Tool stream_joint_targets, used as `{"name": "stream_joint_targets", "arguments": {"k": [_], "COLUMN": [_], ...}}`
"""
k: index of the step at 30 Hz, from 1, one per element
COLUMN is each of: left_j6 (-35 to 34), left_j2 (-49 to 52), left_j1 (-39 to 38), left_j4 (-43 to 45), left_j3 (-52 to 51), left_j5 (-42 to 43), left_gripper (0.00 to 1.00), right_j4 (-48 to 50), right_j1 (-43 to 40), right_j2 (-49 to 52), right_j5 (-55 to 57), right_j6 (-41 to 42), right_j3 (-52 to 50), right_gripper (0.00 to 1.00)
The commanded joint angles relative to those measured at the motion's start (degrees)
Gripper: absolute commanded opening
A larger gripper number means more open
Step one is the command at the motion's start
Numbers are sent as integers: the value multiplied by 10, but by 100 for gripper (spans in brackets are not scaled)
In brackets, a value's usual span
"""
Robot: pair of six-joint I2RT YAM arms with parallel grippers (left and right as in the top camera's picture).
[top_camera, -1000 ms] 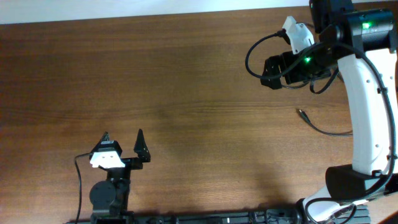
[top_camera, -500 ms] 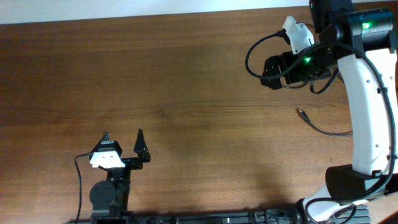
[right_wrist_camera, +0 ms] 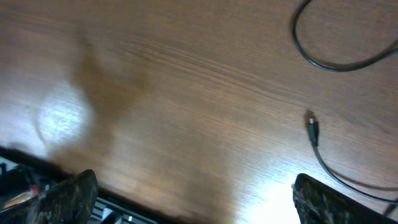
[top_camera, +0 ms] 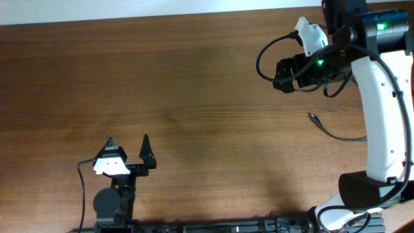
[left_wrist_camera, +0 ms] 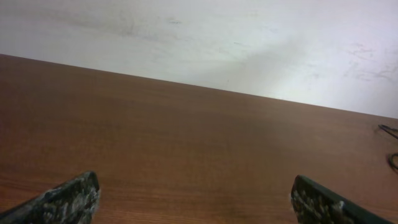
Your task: Untangle cables
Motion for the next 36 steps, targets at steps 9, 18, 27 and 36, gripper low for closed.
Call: {"name": "stream_joint_targets", "arguments": {"k": [9, 18, 27, 36], "left_j6": [2, 2, 2, 2], "left_j2": [-4, -4, -4, -4], "left_j1": [4, 4, 4, 4], "left_j4": [-3, -3, -3, -3], "left_j3": [-2, -2, -2, -2], "left_j5": [9, 9, 9, 9], "left_gripper": [99, 99, 99, 99], "right_j4": [39, 161, 389, 681], "right_j1": [3, 3, 3, 3], "right_j2": [-20, -118, -289, -426], "right_j5": [61, 55, 43, 5], "right_j6": [-5, -5, -5, -5], "right_j3": [0, -48, -355, -643], "right_gripper": [99, 99, 99, 99]}}
